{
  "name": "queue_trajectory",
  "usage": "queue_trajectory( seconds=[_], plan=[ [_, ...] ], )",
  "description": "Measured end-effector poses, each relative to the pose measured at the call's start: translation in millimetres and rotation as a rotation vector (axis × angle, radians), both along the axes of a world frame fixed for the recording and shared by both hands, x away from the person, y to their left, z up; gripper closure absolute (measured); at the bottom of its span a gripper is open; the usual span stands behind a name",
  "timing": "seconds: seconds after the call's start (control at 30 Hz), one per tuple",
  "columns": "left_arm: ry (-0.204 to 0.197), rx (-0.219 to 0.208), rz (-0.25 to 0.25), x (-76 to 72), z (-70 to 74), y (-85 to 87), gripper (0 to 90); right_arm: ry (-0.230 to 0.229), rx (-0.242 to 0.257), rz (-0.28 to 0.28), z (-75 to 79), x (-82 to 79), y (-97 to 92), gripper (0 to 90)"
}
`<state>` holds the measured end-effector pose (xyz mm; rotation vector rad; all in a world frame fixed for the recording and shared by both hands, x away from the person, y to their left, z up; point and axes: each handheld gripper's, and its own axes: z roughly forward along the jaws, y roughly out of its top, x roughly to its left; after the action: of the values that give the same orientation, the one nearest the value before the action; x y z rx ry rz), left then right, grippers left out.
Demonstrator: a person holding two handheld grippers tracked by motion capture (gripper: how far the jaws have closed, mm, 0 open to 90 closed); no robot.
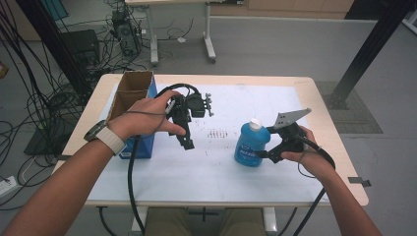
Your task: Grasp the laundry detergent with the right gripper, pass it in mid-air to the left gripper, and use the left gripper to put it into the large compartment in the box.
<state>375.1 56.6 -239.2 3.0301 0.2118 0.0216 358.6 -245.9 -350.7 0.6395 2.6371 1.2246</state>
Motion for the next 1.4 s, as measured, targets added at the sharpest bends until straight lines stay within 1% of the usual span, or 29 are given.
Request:
queue_trajectory(
  seconds=[0.13,0.5,0.87,1.4],
  plan=[
    [0.0,0.002,0.0,0.1,-0.1,-0.2,9.8,-0.005,0.013,0.002,-2.3,1.0,1.6,6.0],
    [0.0,0.002,-0.002,0.4,-0.5,-0.6,9.8,-0.009,0.028,0.002,-7.3,2.8,5.0,6.5],
    [0.001,0.004,-0.002,0.4,-0.5,-0.5,9.8,-0.009,0.05,0.001,-16.1,5.4,9.7,7.5],
    [0.001,0.0,0.0,0.6,-1.4,-0.3,9.8,-0.017,0.066,0.005,-20.5,6.1,11.6,10.0]
  ],
)
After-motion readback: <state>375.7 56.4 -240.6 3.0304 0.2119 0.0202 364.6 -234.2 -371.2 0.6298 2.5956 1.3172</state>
